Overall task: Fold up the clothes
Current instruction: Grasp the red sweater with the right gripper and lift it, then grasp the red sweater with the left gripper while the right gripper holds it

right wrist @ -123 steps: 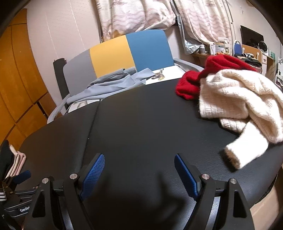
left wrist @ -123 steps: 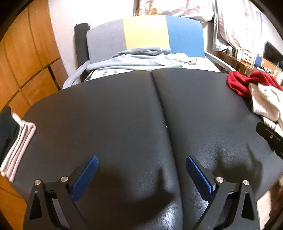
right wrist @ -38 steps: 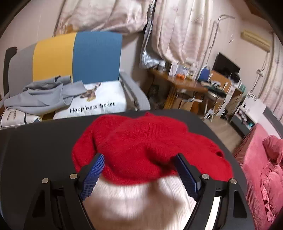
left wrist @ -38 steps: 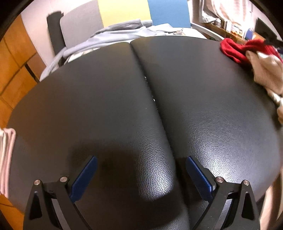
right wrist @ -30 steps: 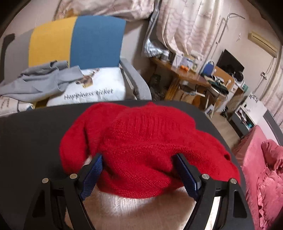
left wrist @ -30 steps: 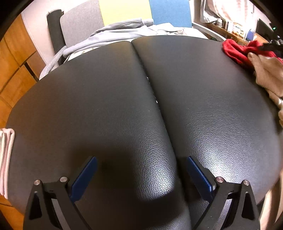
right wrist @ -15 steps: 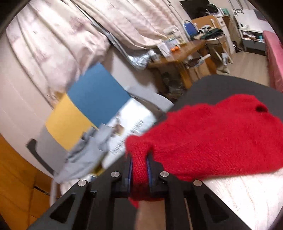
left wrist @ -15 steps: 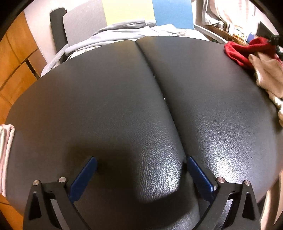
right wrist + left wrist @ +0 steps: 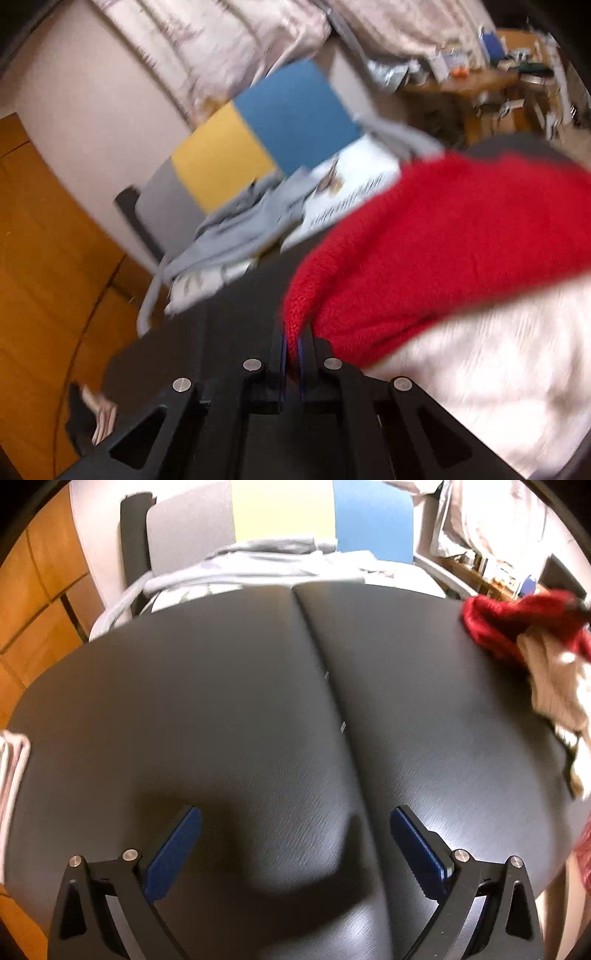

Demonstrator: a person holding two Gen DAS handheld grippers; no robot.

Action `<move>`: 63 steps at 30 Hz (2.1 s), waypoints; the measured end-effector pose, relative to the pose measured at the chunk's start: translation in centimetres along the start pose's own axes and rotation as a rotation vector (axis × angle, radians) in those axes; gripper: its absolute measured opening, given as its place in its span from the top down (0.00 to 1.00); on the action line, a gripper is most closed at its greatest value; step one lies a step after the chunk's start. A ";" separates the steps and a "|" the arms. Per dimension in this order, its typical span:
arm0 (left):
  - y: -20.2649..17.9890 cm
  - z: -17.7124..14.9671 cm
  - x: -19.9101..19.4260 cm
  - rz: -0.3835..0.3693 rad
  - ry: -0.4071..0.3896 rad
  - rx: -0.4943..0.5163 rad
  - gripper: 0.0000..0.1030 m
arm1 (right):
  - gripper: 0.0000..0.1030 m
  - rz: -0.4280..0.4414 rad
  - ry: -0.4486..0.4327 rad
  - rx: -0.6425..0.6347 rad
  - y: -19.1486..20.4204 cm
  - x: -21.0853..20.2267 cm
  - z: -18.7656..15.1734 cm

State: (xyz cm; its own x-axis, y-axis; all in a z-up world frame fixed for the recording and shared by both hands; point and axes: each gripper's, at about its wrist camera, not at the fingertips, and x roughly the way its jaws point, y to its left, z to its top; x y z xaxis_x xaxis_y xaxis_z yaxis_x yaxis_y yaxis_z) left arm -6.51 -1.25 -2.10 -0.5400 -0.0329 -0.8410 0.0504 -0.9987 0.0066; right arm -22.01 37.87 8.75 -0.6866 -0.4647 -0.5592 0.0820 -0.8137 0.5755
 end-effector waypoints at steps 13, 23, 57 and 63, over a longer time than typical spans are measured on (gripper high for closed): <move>-14.6 11.3 0.4 -0.355 0.115 0.045 0.00 | 0.97 0.197 -0.052 0.086 -0.2 -0.7 -10.8; -20.5 11.7 5.4 -0.496 0.534 -0.281 0.00 | 0.96 0.059 -0.066 -0.154 1.8 -1.5 -11.5; -26.1 17.9 -2.6 -0.554 0.059 0.134 0.97 | 0.90 0.160 -0.114 0.079 0.9 -3.2 4.6; -25.4 21.4 -8.1 -0.583 -0.080 0.172 0.97 | 0.90 0.225 -0.182 -0.047 7.0 -6.6 7.0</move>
State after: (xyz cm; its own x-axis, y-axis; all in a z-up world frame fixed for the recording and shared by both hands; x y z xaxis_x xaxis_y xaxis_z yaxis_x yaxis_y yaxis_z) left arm -21.44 23.51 16.11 -0.5000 0.5245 -0.6891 -0.4047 -0.8450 -0.3495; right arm -21.96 37.71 20.64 -0.7652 -0.5683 -0.3025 0.2770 -0.7148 0.6421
